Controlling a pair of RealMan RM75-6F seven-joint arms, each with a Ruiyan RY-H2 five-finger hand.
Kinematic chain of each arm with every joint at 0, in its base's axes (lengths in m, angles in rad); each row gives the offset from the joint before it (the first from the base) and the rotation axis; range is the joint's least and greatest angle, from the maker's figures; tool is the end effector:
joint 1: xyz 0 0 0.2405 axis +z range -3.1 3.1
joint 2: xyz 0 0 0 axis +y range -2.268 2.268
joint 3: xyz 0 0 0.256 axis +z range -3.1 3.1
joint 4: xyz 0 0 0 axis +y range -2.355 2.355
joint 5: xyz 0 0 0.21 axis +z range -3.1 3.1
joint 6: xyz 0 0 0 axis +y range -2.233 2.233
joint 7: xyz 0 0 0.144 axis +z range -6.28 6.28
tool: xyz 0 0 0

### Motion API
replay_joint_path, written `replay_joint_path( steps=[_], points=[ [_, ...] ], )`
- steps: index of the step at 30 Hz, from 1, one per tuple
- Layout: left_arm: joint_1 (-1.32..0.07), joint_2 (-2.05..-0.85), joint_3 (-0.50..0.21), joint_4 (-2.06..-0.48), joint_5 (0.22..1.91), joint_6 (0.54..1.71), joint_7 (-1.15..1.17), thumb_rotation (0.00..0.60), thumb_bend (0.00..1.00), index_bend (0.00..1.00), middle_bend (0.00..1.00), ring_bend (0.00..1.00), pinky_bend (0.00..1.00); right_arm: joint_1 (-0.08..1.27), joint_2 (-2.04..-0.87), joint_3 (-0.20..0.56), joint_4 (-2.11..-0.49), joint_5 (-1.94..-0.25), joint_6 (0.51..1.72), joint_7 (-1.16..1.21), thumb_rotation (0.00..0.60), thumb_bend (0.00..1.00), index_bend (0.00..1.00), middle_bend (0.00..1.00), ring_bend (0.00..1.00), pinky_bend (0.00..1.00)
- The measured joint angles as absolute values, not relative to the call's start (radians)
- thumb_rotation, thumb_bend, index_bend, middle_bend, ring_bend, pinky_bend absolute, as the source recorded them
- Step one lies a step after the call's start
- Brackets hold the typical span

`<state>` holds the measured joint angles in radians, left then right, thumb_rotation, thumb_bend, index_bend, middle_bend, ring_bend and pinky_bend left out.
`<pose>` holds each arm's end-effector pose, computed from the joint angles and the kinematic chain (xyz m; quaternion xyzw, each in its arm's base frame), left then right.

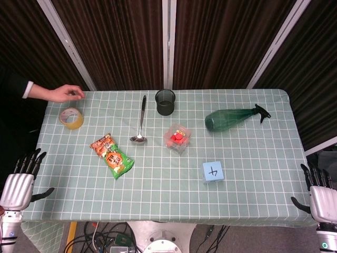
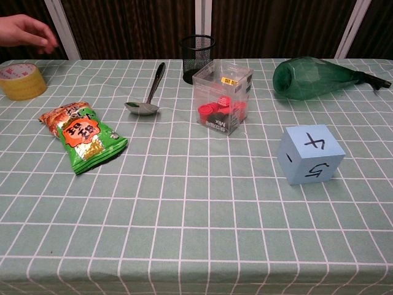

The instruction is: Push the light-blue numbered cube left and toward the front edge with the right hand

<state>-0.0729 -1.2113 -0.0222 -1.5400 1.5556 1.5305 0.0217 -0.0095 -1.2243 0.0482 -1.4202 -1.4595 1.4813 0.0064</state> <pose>-0.3109 0.1717 0.1349 -0.6046 -0.3739 -0.4002 0.5784 -0.3601 -0.1495 0.1458 0.5735 -0.4020 0.3283 0.6339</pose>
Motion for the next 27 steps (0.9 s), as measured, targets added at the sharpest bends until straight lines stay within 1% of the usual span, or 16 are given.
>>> replay_joint_path(
  steps=[11,13,15,16,17,18,19,20,21,23,24,25,26,27],
  points=[
    [-0.073,-1.212,-0.023,-1.537,1.550,1.527,0.005,0.600,0.00,0.04,0.00,0.00,0.03,-0.008,-1.218,0.050,-1.427,-1.457,1.481,0.006,0.600,0.10,0.00,0.00,0.00,0.00],
    [-0.075,-1.211,-0.023,-1.539,1.549,1.523,0.002,0.600,0.00,0.04,0.00,0.00,0.03,-0.007,-1.215,0.049,-1.433,-1.457,1.478,0.006,0.600,0.15,0.00,0.00,0.00,0.00],
    [-0.077,-1.209,-0.023,-1.539,1.549,1.519,0.000,0.600,0.00,0.04,0.00,0.00,0.03,-0.006,-1.211,0.048,-1.438,-1.458,1.475,0.008,0.600,0.27,0.00,0.00,0.00,0.00],
    [-0.078,-1.208,-0.023,-1.539,1.549,1.518,-0.001,0.600,0.00,0.04,0.00,0.00,0.03,-0.005,-1.209,0.047,-1.441,-1.459,1.472,0.008,0.600,0.44,0.00,0.00,0.00,0.00],
    [-0.079,-1.208,-0.024,-1.539,1.547,1.515,-0.003,0.600,0.00,0.04,0.00,0.00,0.03,-0.004,-1.206,0.046,-1.443,-1.460,1.470,0.007,0.600,0.56,0.00,0.00,0.00,0.00],
    [-0.080,-1.207,-0.024,-1.539,1.547,1.514,-0.004,0.600,0.00,0.04,0.00,0.00,0.03,-0.003,-1.204,0.045,-1.446,-1.460,1.466,0.006,0.600,0.79,0.00,0.00,0.00,0.00],
    [-0.080,-1.206,-0.023,-1.540,1.547,1.513,-0.006,0.600,0.00,0.04,0.00,0.00,0.03,-0.002,-1.200,0.043,-1.453,-1.460,1.461,0.005,0.600,0.93,0.00,0.00,0.00,0.00],
    [-0.080,-1.206,-0.023,-1.540,1.549,1.514,-0.006,0.600,0.00,0.04,0.00,0.00,0.03,0.000,-1.195,0.042,-1.459,-1.460,1.457,0.004,0.600,0.98,0.00,0.00,0.00,0.00],
    [-0.080,-1.206,-0.022,-1.540,1.551,1.516,-0.005,0.600,0.00,0.04,0.00,0.00,0.03,0.001,-1.190,0.040,-1.465,-1.460,1.452,0.002,0.600,1.00,0.00,0.00,0.00,0.00],
    [-0.079,-1.210,-0.021,-1.535,1.554,1.520,-0.004,0.600,0.00,0.04,0.00,0.00,0.03,0.006,-1.179,0.040,-1.477,-1.457,1.442,-0.008,0.600,1.00,0.00,0.03,0.02,0.06],
    [-0.079,-1.213,-0.020,-1.533,1.554,1.519,-0.004,0.600,0.00,0.03,0.00,0.00,0.03,0.007,-1.176,0.042,-1.479,-1.454,1.442,-0.014,0.600,1.00,0.00,0.09,0.08,0.17],
    [-0.078,-1.215,-0.020,-1.532,1.553,1.518,-0.005,0.600,0.00,0.04,0.00,0.00,0.03,0.008,-1.176,0.046,-1.480,-1.450,1.443,-0.023,0.600,1.00,0.00,0.23,0.20,0.33],
    [-0.078,-1.218,-0.019,-1.530,1.552,1.517,-0.007,0.600,0.00,0.03,0.00,0.00,0.03,0.009,-1.176,0.049,-1.480,-1.448,1.445,-0.031,0.600,1.00,0.00,0.33,0.30,0.42],
    [-0.078,-1.219,-0.019,-1.529,1.551,1.515,-0.007,0.600,0.00,0.03,0.00,0.00,0.03,0.011,-1.176,0.052,-1.481,-1.446,1.446,-0.038,0.600,1.00,0.00,0.46,0.43,0.52]
  ],
)
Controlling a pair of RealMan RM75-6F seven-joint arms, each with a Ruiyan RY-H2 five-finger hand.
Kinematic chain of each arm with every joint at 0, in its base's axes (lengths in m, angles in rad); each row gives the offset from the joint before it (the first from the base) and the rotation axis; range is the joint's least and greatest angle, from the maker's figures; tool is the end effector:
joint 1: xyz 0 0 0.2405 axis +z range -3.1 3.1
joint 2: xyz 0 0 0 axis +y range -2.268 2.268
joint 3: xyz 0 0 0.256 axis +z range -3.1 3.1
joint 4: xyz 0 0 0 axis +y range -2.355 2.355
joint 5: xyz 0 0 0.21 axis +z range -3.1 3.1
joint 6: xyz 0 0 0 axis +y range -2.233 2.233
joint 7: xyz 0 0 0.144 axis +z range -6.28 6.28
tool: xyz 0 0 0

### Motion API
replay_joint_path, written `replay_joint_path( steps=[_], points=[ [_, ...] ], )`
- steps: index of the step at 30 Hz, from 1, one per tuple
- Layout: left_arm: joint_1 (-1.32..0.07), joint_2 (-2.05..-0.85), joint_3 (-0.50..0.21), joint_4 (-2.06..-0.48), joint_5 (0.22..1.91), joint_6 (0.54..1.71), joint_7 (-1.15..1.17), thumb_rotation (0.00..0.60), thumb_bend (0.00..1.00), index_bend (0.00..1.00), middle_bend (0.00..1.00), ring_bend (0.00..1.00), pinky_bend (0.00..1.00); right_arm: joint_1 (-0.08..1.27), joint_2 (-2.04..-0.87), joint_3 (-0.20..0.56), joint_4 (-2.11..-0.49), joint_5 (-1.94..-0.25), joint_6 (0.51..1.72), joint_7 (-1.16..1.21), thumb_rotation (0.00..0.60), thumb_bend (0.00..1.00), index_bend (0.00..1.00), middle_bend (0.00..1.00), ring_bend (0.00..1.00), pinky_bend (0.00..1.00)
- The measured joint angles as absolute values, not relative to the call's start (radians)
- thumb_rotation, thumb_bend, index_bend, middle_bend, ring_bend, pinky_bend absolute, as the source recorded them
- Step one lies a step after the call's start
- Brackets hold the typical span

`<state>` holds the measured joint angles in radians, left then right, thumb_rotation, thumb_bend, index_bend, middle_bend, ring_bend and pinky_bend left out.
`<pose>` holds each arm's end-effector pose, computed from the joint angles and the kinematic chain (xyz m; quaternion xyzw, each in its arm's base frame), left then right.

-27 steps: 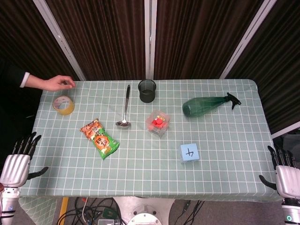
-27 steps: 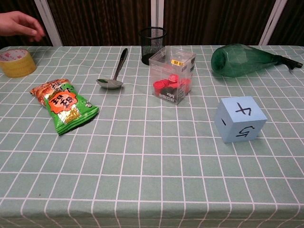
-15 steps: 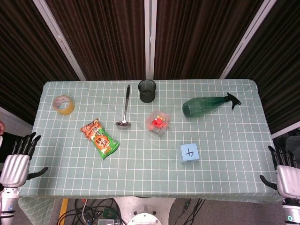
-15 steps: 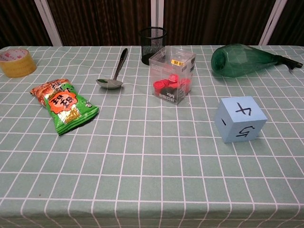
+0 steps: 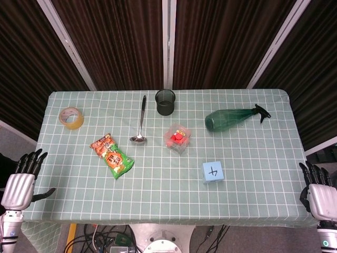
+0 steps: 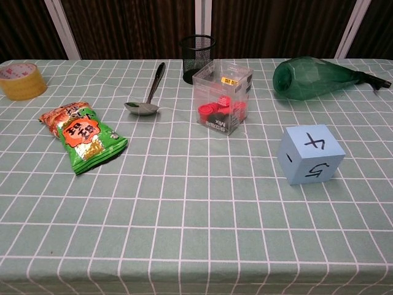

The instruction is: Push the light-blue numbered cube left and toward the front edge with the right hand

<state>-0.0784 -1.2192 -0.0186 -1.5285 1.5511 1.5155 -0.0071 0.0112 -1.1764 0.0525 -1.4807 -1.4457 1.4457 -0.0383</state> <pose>-0.3131 0.1728 0.1310 -0.6032 -0.3862 -0.4025 0.5700 -0.3536 -0.1574 0.1526 0.5858 -0.3991 0.3138 0.6317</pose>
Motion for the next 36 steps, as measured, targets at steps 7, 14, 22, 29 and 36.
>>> replay_joint_path(
  steps=[7,14,22,29,36],
  points=[
    [-0.084,-1.215,-0.019,-1.527,1.551,1.506,-0.006,0.600,0.00,0.04,0.00,0.00,0.03,0.032,-1.166,0.043,-1.497,-1.454,1.401,-0.027,0.600,1.00,0.00,0.83,0.74,0.71],
    [-0.092,-1.209,-0.018,-1.539,1.554,1.498,0.003,0.600,0.00,0.04,0.00,0.00,0.03,0.084,-1.075,0.017,-1.581,-1.489,1.290,0.076,0.600,1.00,0.00,0.91,0.80,0.72],
    [-0.098,-1.215,-0.016,-1.538,1.548,1.481,0.006,0.600,0.00,0.04,0.00,0.00,0.03,0.242,-0.902,-0.014,-1.728,-1.550,1.014,0.301,0.600,1.00,0.00,0.92,0.80,0.72],
    [-0.099,-1.216,-0.015,-1.524,1.539,1.473,-0.011,0.600,0.00,0.03,0.00,0.00,0.03,0.421,-0.842,-0.022,-1.782,-1.577,0.769,0.491,0.600,1.00,0.00,0.93,0.81,0.72],
    [-0.100,-1.216,-0.013,-1.510,1.533,1.466,-0.027,0.600,0.00,0.04,0.00,0.00,0.03,0.537,-0.854,-0.013,-1.786,-1.561,0.629,0.573,0.600,1.00,0.00,0.93,0.81,0.72]
  ],
)
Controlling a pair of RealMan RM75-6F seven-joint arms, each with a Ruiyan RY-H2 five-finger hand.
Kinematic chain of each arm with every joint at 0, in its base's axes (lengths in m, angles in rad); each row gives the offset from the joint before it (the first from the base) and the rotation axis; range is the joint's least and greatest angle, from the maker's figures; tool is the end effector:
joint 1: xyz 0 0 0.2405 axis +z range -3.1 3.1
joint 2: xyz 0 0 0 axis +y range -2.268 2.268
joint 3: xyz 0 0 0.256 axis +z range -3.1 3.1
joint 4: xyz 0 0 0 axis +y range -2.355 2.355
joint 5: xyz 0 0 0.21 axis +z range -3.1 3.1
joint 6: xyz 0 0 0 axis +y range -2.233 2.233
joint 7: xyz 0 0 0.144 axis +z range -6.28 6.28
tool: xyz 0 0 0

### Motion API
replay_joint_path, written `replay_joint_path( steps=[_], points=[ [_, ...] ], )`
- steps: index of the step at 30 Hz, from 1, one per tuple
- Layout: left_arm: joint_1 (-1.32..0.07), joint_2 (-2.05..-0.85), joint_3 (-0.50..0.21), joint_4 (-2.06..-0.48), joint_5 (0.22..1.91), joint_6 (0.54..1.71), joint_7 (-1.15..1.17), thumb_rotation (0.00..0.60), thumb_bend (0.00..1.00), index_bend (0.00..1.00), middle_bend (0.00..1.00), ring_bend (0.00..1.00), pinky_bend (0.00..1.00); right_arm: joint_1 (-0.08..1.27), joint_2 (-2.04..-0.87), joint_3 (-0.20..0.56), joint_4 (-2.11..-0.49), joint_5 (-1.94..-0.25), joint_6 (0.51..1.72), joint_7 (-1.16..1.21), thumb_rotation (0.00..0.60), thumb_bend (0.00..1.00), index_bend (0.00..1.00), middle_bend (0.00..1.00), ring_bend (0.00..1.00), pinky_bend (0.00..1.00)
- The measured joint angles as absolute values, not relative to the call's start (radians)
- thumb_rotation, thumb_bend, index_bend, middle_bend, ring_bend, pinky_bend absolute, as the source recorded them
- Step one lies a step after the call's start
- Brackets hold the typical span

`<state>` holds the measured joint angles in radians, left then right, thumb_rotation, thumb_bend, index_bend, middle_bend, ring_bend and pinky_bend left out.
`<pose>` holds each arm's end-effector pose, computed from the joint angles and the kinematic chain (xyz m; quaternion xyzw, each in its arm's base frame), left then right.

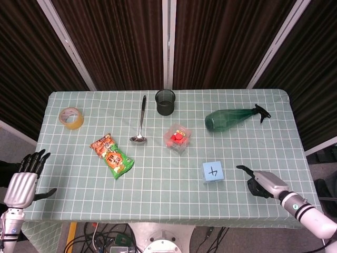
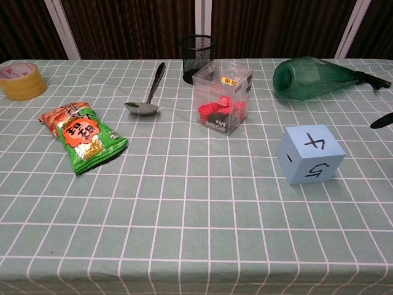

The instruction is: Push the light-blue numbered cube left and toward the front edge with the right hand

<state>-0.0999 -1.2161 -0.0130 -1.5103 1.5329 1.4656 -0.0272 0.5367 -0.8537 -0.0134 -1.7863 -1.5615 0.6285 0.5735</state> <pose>-0.3189 0.1787 0.1274 -0.6124 -0.3992 -0.3881 0.5613 -0.2609 -0.2487 0.1220 0.6904 -0.6161 0.2326 0.2994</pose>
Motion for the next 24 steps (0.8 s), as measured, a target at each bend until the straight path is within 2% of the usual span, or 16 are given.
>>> replay_joint_path(
  steps=[10,24],
  points=[
    [-0.104,-1.219,-0.014,-1.496,1.526,1.456,-0.040,0.600,0.00,0.04,0.00,0.00,0.03,0.667,-0.870,-0.001,-1.756,-1.521,0.449,0.701,0.600,1.00,0.00,0.93,0.81,0.72],
    [-0.106,-1.215,-0.014,-1.499,1.521,1.452,-0.038,0.600,0.00,0.04,0.00,0.00,0.03,0.781,-0.915,0.006,-1.709,-1.527,0.314,0.853,0.600,1.00,0.00,0.93,0.81,0.72]
  ],
)
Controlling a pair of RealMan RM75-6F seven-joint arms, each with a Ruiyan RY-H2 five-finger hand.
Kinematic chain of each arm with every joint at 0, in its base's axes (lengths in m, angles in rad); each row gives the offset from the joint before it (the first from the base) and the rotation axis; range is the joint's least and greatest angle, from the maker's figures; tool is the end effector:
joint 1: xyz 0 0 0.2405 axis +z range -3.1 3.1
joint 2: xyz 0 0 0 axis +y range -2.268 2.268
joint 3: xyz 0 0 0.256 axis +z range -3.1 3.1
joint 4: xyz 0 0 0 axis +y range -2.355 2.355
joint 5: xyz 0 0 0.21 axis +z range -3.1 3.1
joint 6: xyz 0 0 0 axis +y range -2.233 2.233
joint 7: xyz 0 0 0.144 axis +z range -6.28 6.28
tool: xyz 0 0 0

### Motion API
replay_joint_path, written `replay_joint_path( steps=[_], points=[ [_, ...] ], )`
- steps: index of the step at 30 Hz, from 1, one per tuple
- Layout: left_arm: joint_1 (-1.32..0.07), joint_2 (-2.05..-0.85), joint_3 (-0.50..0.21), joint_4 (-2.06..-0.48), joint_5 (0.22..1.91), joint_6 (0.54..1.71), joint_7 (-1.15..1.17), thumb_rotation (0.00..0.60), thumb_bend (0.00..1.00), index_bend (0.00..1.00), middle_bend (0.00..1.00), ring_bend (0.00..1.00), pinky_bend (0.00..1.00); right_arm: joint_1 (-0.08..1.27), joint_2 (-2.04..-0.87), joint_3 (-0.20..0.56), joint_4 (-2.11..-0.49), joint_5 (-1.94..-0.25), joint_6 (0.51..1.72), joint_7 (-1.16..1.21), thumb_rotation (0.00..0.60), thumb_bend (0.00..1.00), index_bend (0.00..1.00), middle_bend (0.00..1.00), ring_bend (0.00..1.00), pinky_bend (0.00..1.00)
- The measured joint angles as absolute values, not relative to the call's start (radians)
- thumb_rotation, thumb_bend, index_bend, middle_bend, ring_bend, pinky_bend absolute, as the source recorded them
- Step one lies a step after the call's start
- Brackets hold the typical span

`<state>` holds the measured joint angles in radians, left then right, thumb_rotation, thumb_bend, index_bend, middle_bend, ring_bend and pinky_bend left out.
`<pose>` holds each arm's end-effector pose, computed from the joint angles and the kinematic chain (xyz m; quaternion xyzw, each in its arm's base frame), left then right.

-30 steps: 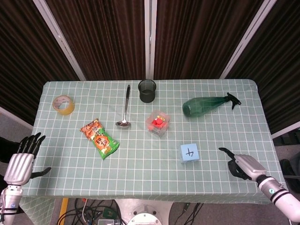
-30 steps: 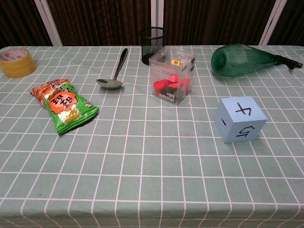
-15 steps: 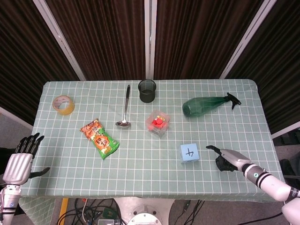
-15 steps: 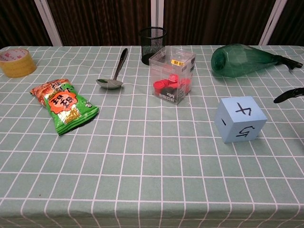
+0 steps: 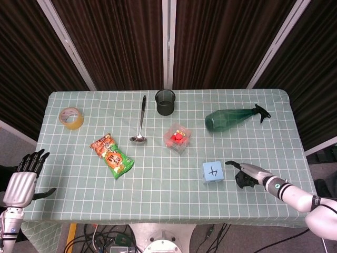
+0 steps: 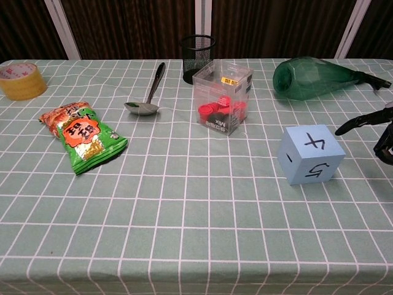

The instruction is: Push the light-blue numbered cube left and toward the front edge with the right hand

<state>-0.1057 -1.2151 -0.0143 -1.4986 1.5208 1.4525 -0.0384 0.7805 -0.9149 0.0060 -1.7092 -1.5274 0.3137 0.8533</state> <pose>-0.3226 0.1811 0.1280 -0.6118 -0.4031 -0.3836 0.5622 -0.2345 -0.2976 0.0963 0.6641 -0.6843 0.1672 0.2506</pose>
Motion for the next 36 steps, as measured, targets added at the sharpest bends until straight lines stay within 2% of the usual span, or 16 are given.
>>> replay_joint_path(
  steps=[21,27,36],
  points=[
    [-0.106,-1.206,-0.014,-1.497,1.515,1.449,-0.050,0.600,0.00,0.03,0.00,0.00,0.03,0.902,-0.917,-0.011,-1.739,-1.559,0.270,0.899,0.600,1.00,0.00,0.93,0.81,0.72],
    [-0.105,-1.200,-0.012,-1.496,1.512,1.444,-0.062,0.600,0.00,0.03,0.00,0.00,0.03,0.959,-0.915,0.004,-1.756,-1.521,0.195,0.876,0.600,1.00,0.00,0.93,0.81,0.72],
    [-0.103,-1.196,-0.012,-1.485,1.505,1.440,-0.089,0.600,0.00,0.04,0.00,0.00,0.03,1.046,-0.913,0.068,-1.756,-1.413,0.065,0.833,0.600,1.00,0.00,0.93,0.81,0.72]
  ],
)
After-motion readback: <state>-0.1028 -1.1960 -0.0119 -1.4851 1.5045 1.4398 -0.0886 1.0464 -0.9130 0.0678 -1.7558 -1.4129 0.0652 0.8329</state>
